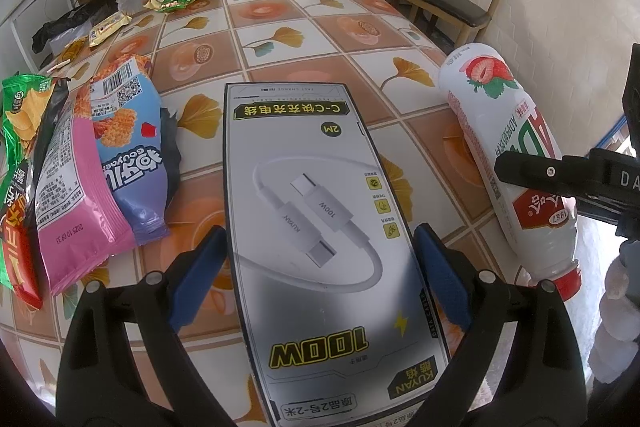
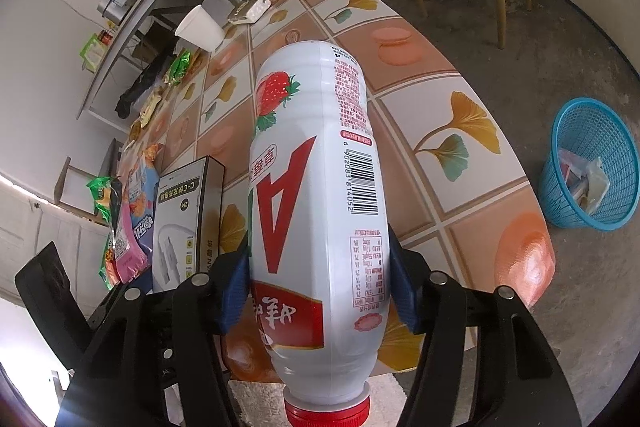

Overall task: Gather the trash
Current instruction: 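Carry the charger box with the left tool while the right tool carries the bottle to the basket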

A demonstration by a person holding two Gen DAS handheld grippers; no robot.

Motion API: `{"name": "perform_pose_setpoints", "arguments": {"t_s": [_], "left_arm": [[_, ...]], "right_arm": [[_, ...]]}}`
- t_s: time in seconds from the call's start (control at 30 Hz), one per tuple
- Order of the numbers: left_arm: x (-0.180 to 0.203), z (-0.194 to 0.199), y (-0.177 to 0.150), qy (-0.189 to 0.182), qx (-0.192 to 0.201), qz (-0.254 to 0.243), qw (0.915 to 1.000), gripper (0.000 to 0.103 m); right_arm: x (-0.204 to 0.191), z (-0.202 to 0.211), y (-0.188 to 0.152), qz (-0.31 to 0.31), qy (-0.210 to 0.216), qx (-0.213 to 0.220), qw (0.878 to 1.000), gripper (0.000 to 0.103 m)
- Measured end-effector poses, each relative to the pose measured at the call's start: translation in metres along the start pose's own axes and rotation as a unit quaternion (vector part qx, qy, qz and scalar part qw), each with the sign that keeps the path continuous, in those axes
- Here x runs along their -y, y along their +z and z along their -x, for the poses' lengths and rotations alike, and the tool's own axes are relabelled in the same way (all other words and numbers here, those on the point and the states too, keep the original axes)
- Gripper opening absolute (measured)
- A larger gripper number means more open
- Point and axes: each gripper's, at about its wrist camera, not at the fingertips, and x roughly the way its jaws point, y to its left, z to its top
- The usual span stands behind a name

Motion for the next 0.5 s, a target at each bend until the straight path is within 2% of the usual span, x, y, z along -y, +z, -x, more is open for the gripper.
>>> {"name": "perform_pose_setpoints", "arguments": {"t_s": [0.5], "left_arm": [[0.0073,0.0079,0.0024,-0.001,0.01,-0.004,0.9999,0.089]], "right_arm": [[0.0045,0.0075,0.0,-0.005,0.002,0.005,1.0,0.058]]}}
